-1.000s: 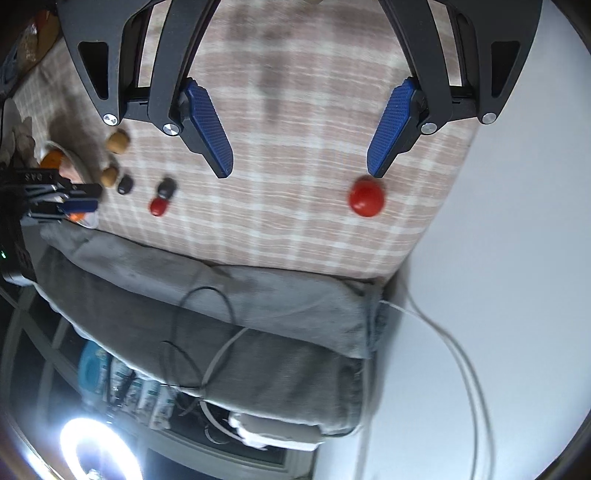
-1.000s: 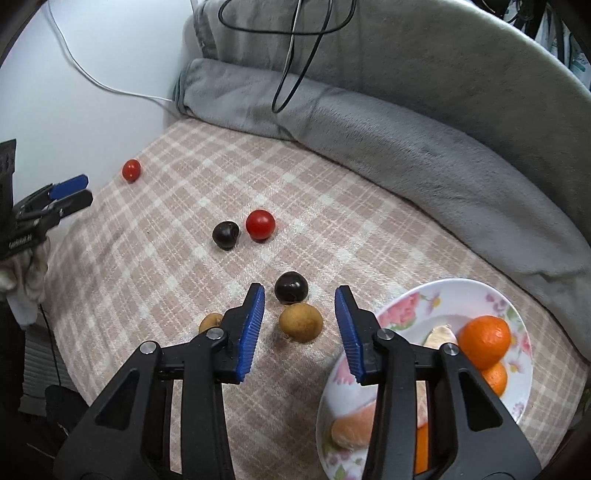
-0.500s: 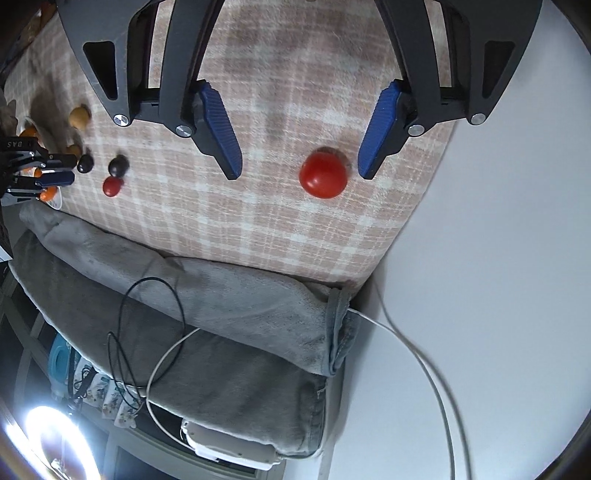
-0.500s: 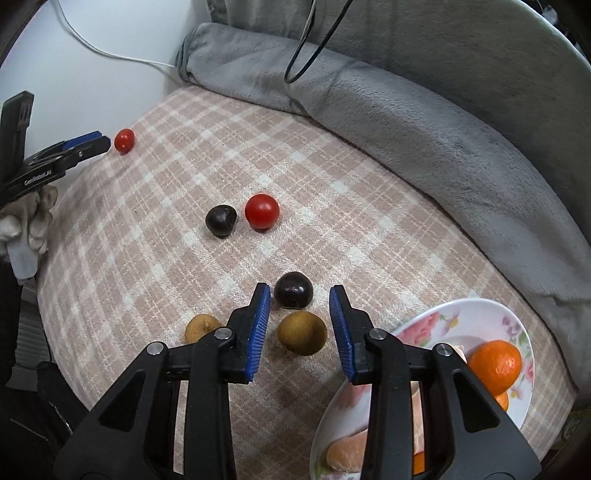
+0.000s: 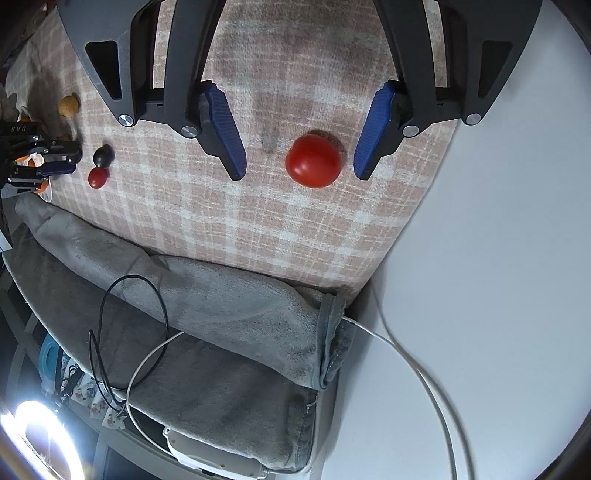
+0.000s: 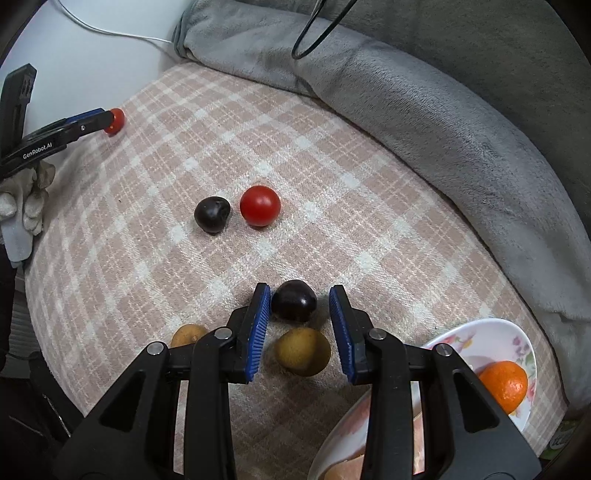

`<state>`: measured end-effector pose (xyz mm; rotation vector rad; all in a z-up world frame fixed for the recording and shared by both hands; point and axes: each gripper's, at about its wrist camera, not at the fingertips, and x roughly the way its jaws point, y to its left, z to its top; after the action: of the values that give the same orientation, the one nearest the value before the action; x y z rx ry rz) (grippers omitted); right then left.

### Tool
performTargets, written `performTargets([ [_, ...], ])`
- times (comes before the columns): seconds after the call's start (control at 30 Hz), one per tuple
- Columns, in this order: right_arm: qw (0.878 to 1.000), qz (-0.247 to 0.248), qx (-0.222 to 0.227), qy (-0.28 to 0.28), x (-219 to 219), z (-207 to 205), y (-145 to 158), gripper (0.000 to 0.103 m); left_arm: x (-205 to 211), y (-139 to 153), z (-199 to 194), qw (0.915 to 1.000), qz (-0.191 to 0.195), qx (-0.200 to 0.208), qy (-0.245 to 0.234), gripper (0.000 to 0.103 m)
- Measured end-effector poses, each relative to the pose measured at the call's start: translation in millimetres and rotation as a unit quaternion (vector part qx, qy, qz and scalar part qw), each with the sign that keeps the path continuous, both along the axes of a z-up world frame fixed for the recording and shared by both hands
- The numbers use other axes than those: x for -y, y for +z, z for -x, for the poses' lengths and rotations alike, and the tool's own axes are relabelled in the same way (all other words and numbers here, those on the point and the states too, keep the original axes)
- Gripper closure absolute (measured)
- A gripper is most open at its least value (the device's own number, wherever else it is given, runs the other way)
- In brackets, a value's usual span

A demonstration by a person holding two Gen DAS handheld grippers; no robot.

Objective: Organize fruits
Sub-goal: 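Close the left tool on the red tomato while the right tool closes on a dark plum, then lift the red tomato and dark plum and carry both over the plate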

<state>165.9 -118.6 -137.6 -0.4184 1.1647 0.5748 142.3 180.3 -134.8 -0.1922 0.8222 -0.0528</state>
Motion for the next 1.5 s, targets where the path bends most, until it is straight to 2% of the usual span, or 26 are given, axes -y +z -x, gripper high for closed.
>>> performTargets([
  [0.07,1.000,-0.006,-0.006,0.000,-0.6,-0.7,-0.6,0.077,-0.1,-2.9,-1.5,1.0000,0.002,-0.003,0.002,0.048],
  [0.17,1.000,-0.002,-0.001,0.002,-3.8,0.8,-1.1,0.077,-0.6,-7.2,-2.8,0.9999,0.007,-0.008,0.001,0.050],
  [0.4,1.000,-0.011,0.002,-0.002,-5.2,1.1,1.0,0.078,0.2,-12.6,-6.3,0.9998,0.002,-0.020,0.002,0.071],
  [0.7,1.000,-0.025,0.014,-0.011,3.6,7.6,12.3,0.078,1.1,-9.4,-3.1,0.9999,0.000,-0.014,0.004,0.071],
  [0.97,0.998,-0.042,0.029,-0.023,15.2,14.0,25.3,0.079,2.3,4.7,5.7,1.0000,0.006,0.002,-0.001,0.071],
  [1.5,0.990,-0.089,0.073,-0.079,70.5,44.7,68.2,0.079,44.6,35.6,31.8,0.9977,0.028,0.037,-0.049,0.071],
])
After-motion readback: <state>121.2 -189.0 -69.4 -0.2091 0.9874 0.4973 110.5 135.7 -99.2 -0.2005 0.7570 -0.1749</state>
